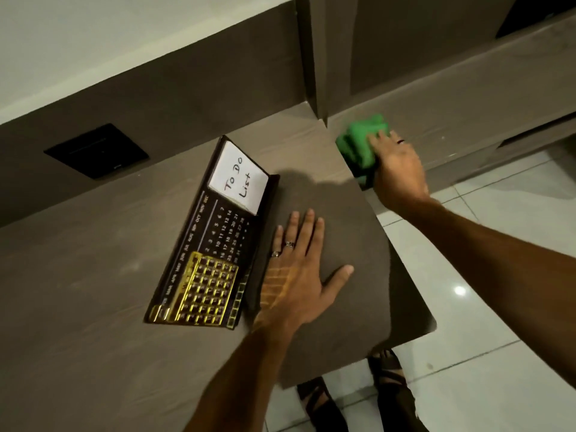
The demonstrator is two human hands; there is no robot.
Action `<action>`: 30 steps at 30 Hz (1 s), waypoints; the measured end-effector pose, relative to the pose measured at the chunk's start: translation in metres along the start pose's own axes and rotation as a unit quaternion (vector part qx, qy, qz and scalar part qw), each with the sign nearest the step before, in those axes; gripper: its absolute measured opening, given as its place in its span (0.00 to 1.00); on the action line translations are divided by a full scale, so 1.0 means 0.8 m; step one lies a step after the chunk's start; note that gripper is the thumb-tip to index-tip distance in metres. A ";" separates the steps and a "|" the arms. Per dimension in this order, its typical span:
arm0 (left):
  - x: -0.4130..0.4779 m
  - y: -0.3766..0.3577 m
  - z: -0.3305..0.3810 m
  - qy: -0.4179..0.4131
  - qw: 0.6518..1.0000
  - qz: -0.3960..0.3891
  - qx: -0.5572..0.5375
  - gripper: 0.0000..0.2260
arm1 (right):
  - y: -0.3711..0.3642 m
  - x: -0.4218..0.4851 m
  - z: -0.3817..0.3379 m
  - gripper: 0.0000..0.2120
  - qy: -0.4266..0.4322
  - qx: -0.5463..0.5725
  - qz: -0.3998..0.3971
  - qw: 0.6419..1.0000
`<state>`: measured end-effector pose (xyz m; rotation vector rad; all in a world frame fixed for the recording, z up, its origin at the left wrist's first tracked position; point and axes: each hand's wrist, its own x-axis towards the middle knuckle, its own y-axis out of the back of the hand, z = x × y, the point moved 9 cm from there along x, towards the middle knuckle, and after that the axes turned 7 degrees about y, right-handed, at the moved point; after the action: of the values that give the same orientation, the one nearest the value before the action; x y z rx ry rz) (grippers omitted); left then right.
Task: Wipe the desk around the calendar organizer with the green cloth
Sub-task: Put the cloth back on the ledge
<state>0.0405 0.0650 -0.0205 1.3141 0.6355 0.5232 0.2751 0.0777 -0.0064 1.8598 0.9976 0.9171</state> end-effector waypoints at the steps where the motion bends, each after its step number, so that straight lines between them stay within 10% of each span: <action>1: 0.001 -0.002 0.000 -0.002 1.000 0.004 0.001 0.40 | -0.026 -0.005 -0.002 0.31 0.025 -0.070 -0.077 0.994; 6: 0.002 -0.003 0.001 0.001 1.000 -0.002 0.004 0.40 | -0.054 -0.031 0.003 0.38 0.023 -0.059 -0.155 0.986; 11: 0.001 -0.001 0.001 0.004 1.000 -0.025 0.003 0.40 | 0.032 -0.003 -0.034 0.20 -0.002 0.086 0.054 0.995; 21: -0.064 0.113 -0.063 0.091 0.984 0.104 0.115 0.54 | -0.050 0.008 -0.214 0.54 0.101 0.272 -0.227 0.930; 30: -0.116 0.140 -0.192 0.191 0.970 0.108 0.100 0.58 | -0.042 -0.027 -0.222 0.34 0.042 0.261 -0.127 0.956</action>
<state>-0.1325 0.1319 0.0812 1.4958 0.8857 0.9236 0.1036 0.1262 0.0300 2.0562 1.6101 0.6176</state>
